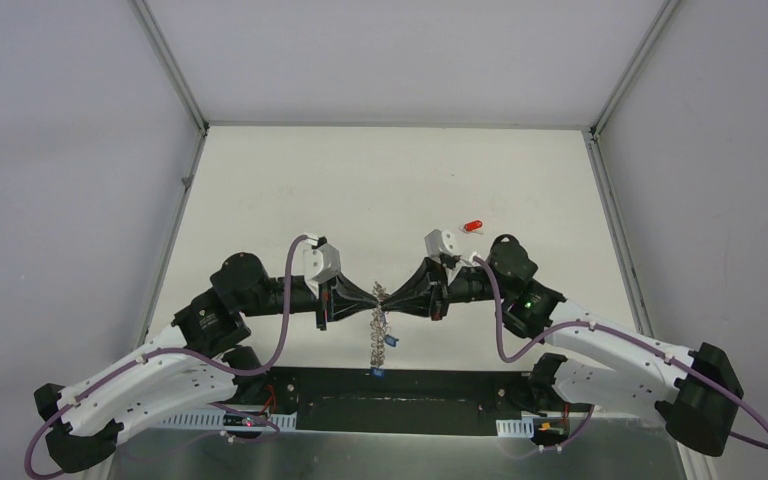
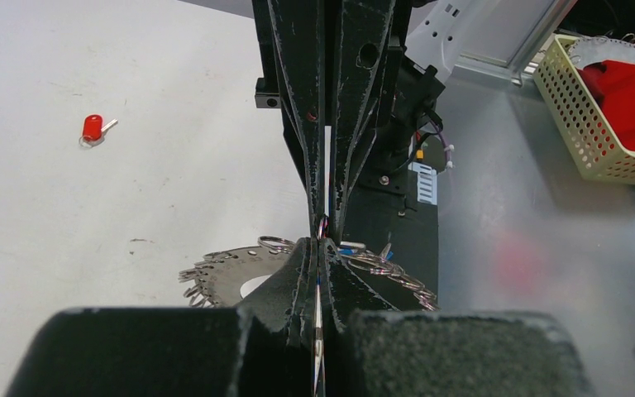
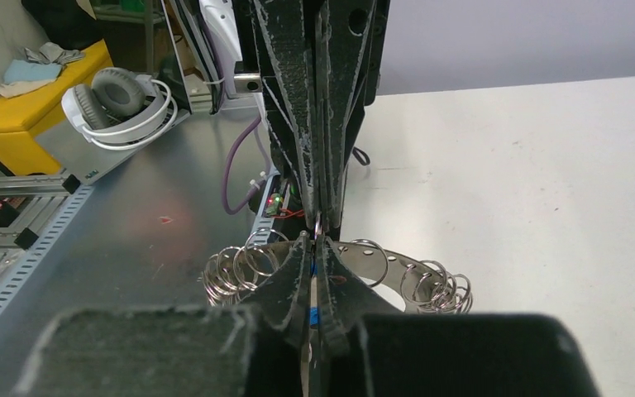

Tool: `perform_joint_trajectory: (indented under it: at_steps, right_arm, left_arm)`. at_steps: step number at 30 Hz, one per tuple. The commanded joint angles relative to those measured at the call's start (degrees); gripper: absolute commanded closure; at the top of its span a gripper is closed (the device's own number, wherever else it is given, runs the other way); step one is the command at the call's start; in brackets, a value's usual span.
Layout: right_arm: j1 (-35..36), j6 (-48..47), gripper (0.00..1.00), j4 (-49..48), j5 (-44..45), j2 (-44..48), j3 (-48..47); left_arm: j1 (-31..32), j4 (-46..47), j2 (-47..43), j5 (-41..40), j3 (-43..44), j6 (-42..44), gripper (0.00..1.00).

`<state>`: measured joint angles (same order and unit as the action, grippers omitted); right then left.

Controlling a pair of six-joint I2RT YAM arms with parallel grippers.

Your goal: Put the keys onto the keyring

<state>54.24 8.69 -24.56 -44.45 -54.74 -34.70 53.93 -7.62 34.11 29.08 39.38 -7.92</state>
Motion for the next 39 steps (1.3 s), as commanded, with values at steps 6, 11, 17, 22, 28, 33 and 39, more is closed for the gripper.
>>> perform_joint_trajectory:
  at_steps: [6,11,17,22,28,33,39]
  right_arm:
    - [0.65,-1.54,1.00,6.56,1.44,0.93,-3.94]
    - [0.54,-6.65,1.00,23.02,6.25,3.04,-9.45]
    - [0.56,-14.12,1.00,44.58,7.26,-0.54,-19.71]
    - [0.60,-16.30,1.00,57.79,5.75,-6.21,-28.21]
    - [0.66,-17.48,1.00,70.93,4.37,-12.47,-37.12]
    - [0.66,-17.74,1.00,73.18,4.18,-13.13,-38.90]
    - [0.61,-17.16,1.00,70.27,2.38,-11.80,-37.97]
  left_arm:
    - [-0.19,4.74,-1.44,0.55,0.35,-0.09,1.00]
    - [-0.19,1.13,-2.76,-0.77,0.52,1.97,0.80]
    - [-0.15,-6.51,-1.45,-1.12,2.59,5.82,0.65]
    - [-0.23,-6.77,1.31,2.51,3.52,7.39,0.65]
    - [-0.20,-2.91,5.01,6.55,3.20,9.80,0.65]
    - [-0.21,6.79,5.43,8.56,-0.79,8.79,0.69]
    - [-0.20,9.10,7.64,8.99,-1.41,8.09,0.73]
